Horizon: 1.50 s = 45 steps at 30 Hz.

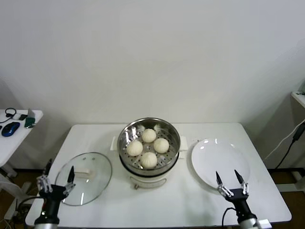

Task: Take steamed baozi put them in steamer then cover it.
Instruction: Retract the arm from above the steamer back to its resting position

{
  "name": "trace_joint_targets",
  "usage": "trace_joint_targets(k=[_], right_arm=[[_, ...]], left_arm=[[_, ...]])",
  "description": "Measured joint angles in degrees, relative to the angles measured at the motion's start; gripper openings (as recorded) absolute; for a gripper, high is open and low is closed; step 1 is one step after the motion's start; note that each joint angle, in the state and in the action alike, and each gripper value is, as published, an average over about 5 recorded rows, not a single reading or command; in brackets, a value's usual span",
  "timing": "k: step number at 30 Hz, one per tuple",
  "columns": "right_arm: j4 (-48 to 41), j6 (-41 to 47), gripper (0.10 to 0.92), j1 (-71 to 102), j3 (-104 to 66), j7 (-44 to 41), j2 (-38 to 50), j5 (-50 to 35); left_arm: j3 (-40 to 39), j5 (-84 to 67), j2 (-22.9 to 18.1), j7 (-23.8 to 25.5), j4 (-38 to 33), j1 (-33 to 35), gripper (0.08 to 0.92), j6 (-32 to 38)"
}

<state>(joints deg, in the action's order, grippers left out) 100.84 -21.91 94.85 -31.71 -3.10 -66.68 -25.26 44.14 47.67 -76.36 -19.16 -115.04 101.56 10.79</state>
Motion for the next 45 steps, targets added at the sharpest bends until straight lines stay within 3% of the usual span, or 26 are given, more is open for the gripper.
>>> trace_joint_targets(k=[20, 45], right_arm=[[-1.1, -5.9, 0.823, 4.6, 0.0, 2.2, -3.8, 0.9], [-2.1, -8.0, 0.823, 6.1, 0.3, 2.6, -4.8, 1.8]], left_arm=[[0.2, 20.8, 4.4, -3.0, 22.2, -9.1, 0.823, 3.0], [-3.1, 25.4, 4.4, -1.6, 30.3, -19.5, 0.823, 0.6]])
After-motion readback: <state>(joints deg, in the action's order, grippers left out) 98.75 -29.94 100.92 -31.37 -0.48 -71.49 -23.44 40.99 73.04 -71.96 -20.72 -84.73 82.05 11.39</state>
